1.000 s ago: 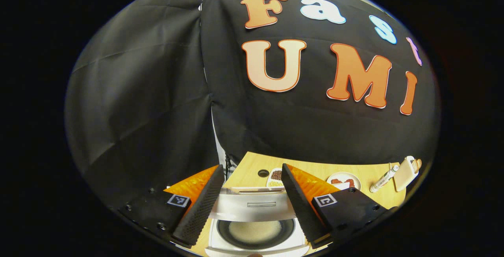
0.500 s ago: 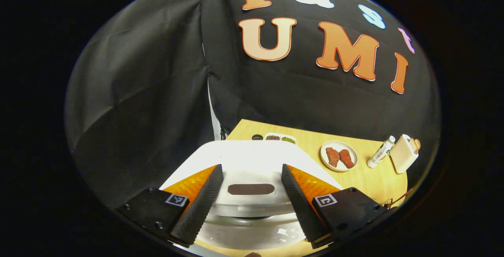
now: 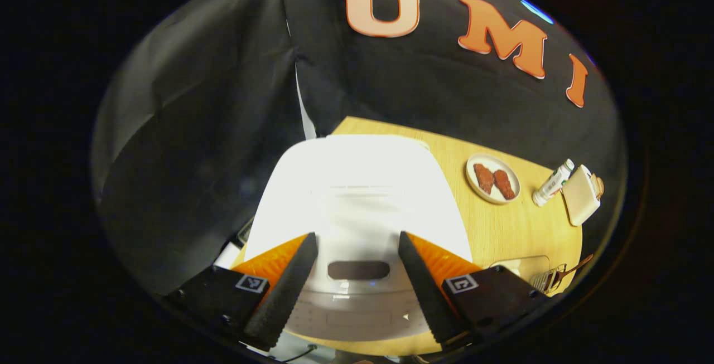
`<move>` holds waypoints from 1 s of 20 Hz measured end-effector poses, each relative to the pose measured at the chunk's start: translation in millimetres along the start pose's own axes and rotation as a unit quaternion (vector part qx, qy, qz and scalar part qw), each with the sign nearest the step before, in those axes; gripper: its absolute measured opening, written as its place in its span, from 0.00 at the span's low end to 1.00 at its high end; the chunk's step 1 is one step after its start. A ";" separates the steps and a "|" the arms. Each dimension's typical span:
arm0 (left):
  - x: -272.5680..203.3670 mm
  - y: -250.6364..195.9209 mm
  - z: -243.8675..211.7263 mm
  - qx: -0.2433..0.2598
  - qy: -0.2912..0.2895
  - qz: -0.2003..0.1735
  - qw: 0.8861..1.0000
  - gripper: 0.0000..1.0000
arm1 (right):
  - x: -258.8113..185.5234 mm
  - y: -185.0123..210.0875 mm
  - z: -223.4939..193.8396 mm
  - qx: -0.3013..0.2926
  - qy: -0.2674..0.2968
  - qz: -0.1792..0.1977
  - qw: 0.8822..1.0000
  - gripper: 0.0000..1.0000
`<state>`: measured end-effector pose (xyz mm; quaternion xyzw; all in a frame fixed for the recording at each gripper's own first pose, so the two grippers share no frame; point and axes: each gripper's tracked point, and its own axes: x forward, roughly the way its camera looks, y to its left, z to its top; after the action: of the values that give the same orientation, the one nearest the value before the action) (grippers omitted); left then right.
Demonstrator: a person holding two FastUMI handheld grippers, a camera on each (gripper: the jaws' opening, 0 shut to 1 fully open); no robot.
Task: Close the left gripper, press the button to open the rice cooker; take a wooden spoon from the chopstick holder with the right hand, scoop a spoonful of rice and pour it into the rice cooker, then put the wooden spoon back into the chopstick holder.
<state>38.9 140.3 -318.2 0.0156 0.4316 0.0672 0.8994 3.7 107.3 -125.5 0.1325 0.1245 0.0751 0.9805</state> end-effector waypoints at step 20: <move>-220.3 -27.8 234.5 -0.004 -0.383 -0.072 0.921 0.99 | -14.9 69.5 130.8 -0.126 -0.133 -0.013 0.983 0.90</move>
<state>88.2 90.3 -3.1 0.0051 0.0539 -0.0071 0.9985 16.0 139.4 19.4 0.0153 -0.0159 0.0590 0.9980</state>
